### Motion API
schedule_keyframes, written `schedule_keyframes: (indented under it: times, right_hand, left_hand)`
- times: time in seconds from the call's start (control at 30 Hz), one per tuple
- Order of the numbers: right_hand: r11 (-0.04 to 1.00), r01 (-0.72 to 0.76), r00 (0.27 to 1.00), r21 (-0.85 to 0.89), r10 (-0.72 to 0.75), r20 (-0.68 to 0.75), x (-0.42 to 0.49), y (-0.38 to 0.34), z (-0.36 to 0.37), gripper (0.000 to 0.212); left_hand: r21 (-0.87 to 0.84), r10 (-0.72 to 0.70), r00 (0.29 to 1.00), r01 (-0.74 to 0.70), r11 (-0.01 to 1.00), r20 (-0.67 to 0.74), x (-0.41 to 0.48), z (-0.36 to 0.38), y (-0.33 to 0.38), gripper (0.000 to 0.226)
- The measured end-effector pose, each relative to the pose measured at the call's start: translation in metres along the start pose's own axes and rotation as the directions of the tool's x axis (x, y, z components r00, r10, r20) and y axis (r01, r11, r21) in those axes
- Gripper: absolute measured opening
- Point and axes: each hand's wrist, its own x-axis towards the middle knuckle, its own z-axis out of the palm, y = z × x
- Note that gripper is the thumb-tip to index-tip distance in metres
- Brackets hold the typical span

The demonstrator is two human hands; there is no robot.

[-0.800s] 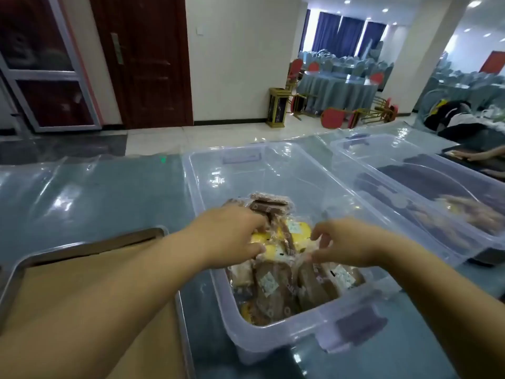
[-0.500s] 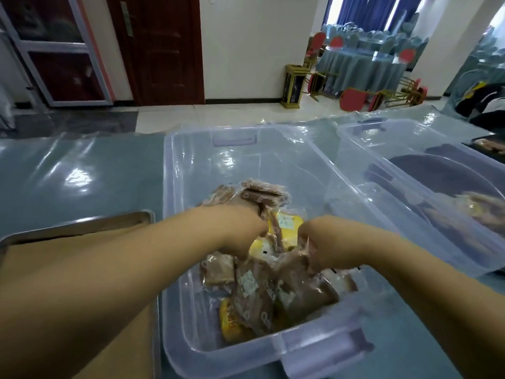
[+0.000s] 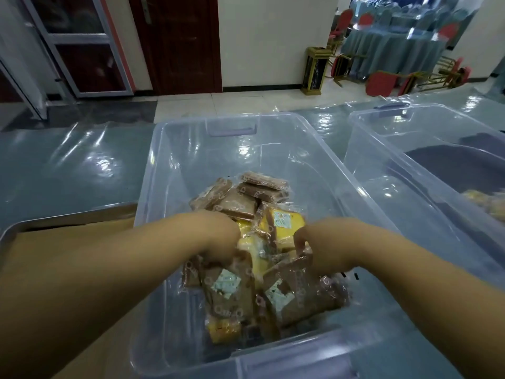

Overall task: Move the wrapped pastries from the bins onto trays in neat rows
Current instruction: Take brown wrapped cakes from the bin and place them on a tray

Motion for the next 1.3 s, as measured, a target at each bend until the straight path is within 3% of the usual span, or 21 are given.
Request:
schedule_keyframes:
  times: [0.1, 0.23, 0.4, 0.53, 0.7, 0.83, 0.93, 1.07, 1.17, 1.3]
  right_hand:
    - [0.999, -0.007, 1.0, -0.042, 0.006, -0.018, 0.004, -0.003, 0.006, 0.029]
    - [0.991, -0.005, 0.998, -0.131, -0.004, -0.067, 0.008, -0.005, 0.012, 0.025]
    - [0.99, -0.013, 1.0, -0.14, 0.013, -0.003, 0.009, -0.005, 0.017, 0.023]
    - [0.984, 0.004, 0.999, -0.179, -0.012, -0.048, 0.006, -0.006, 0.016, 0.02]
    - [0.999, 0.021, 0.991, -0.045, -0.027, -0.134, 0.0, -0.004, 0.008, 0.02]
    - [0.979, 0.027, 0.944, 0.204, 0.042, -0.328, -0.006, 0.005, -0.006, 0.015]
    - [0.938, 0.083, 0.853, 0.337, 0.107, -0.51, -0.011, 0.006, -0.012, 0.017]
    - [0.876, 0.294, 0.619, 0.382, 0.13, -0.774, -0.019, -0.003, -0.018, 0.022]
    - [0.902, 0.346, 0.414, 0.257, 0.099, -0.905, -0.03, -0.017, -0.027, 0.023]
    - [0.93, 0.363, 0.168, 0.061, -0.001, -0.986, -0.043, -0.051, -0.043, 0.021]
  left_hand:
    - [0.013, -0.119, 0.993, 0.12, 0.993, -0.026, -0.003, 0.001, -0.009, 0.03]
    - [0.066, -0.213, 0.976, 0.209, 0.976, 0.056, -0.002, 0.001, -0.008, 0.04]
    - [-0.067, -0.133, 0.982, 0.143, 0.988, 0.131, -0.003, 0.0, -0.011, 0.021]
    - [-0.152, -0.105, 0.981, 0.13, 0.98, 0.161, -0.01, -0.001, -0.012, 0.032]
    - [-0.325, -0.107, 0.99, 0.072, 0.943, -0.092, -0.026, -0.007, -0.013, 0.029]
    - [-0.481, -0.212, 0.901, 0.003, 0.877, -0.38, -0.052, -0.006, -0.023, 0.024]
    - [-0.609, -0.344, 0.746, -0.103, 0.787, -0.57, -0.076, 0.003, -0.034, 0.038]
    - [-0.69, -0.518, 0.486, -0.297, 0.66, -0.704, -0.106, 0.015, -0.044, 0.074]
    - [-0.688, -0.609, 0.321, -0.36, 0.63, -0.725, -0.126, 0.024, -0.053, 0.062]
    - [-0.656, -0.671, 0.19, -0.512, 0.555, -0.717, -0.156, 0.04, -0.07, 0.044]
